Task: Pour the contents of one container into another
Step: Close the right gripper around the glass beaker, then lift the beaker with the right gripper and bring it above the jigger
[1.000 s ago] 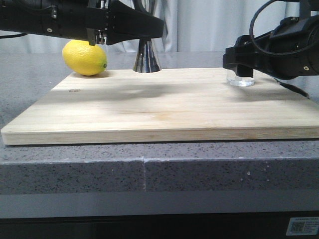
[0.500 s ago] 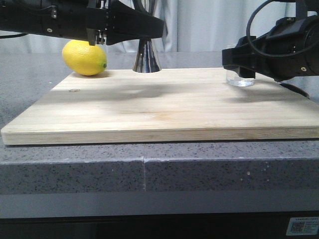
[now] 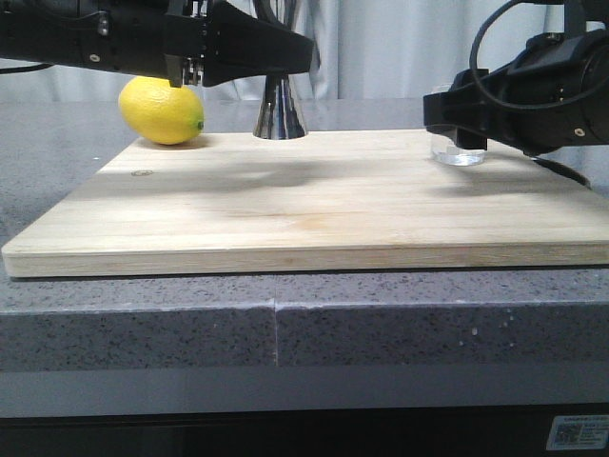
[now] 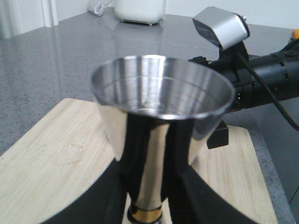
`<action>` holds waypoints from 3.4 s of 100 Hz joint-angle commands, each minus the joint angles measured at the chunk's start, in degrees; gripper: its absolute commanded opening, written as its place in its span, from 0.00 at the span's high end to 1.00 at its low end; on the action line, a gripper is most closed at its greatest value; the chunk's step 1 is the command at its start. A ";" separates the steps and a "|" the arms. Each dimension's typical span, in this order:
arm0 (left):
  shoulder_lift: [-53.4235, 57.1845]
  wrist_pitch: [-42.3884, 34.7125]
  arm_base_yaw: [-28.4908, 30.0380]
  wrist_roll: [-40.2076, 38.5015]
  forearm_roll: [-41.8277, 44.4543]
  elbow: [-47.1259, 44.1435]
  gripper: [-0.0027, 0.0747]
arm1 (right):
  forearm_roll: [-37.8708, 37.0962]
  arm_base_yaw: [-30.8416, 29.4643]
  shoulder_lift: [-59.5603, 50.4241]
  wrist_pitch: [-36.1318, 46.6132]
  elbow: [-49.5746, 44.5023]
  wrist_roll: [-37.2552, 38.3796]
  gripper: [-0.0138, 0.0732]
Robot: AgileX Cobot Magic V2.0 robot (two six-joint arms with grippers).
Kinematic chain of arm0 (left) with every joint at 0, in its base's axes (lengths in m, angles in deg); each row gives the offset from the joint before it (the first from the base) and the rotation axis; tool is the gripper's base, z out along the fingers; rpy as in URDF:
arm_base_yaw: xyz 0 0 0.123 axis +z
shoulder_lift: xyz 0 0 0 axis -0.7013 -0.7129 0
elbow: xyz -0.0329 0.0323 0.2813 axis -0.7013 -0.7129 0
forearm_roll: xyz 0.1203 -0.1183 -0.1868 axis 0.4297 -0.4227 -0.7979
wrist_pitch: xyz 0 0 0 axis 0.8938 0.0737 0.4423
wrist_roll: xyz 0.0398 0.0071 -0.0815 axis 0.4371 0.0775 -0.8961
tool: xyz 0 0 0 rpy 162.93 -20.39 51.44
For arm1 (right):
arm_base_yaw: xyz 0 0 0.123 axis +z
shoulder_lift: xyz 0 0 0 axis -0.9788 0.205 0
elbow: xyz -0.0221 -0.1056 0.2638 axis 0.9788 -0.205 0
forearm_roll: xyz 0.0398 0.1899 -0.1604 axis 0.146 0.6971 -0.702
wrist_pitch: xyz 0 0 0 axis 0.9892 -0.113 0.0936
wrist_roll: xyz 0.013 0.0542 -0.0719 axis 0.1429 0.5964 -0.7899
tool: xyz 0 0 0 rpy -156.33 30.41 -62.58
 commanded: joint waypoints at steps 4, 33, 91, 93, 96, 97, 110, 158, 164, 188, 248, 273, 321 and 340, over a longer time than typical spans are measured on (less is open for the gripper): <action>2.96 6.20 -0.57 -0.51 -3.83 1.60 0.75 | -0.56 0.05 -1.76 4.75 1.72 0.00 0.40; 2.96 6.20 -0.57 -0.51 -3.83 1.60 0.75 | -0.56 0.05 -1.76 4.75 1.72 0.00 0.54; 2.96 6.20 -0.57 -0.51 -3.83 1.60 0.75 | -0.56 0.05 -1.76 5.49 1.72 0.00 0.55; 2.96 6.20 -0.57 -0.51 -3.83 1.60 0.75 | -0.56 0.05 -1.76 5.49 1.72 -0.39 0.55; 2.96 6.20 -0.57 -0.51 -3.83 1.60 0.75 | -0.56 0.05 -1.76 5.53 1.72 -0.39 0.55; 2.96 6.20 -0.57 -0.51 -3.83 1.60 0.75 | -0.56 0.05 -1.76 5.53 1.72 -0.39 0.55; 2.96 6.20 -0.57 -0.51 -3.83 1.60 0.75 | -0.56 0.05 -1.76 5.63 1.72 -0.39 0.55; 2.96 6.20 -0.57 -0.51 -3.83 1.60 0.75 | -0.56 0.05 -1.76 6.84 1.72 -0.39 0.55; 2.96 6.20 -0.57 -0.51 -3.79 1.60 0.75 | -0.56 0.05 -1.87 7.25 1.72 -0.39 0.55; 2.96 6.20 -0.57 -0.51 -3.79 1.60 0.75 | -0.56 0.05 -1.87 8.06 1.72 -0.39 0.55; 2.96 6.12 -0.57 -0.51 -3.79 1.60 0.75 | -2.30 0.05 -7.77 -1.24 4.50 -0.39 0.55; 2.96 6.12 -0.57 -0.51 -3.27 1.60 0.75 | -5.61 0.05 -11.35 -8.81 8.98 -0.39 0.55; 2.96 6.12 -0.57 -0.51 -3.18 1.60 0.75 | -14.18 1.26 -15.20 -23.15 18.43 -0.39 0.55; 2.96 6.12 -0.57 -0.51 -3.18 1.60 0.75 | -17.42 5.26 -15.45 -26.14 21.30 -0.39 0.55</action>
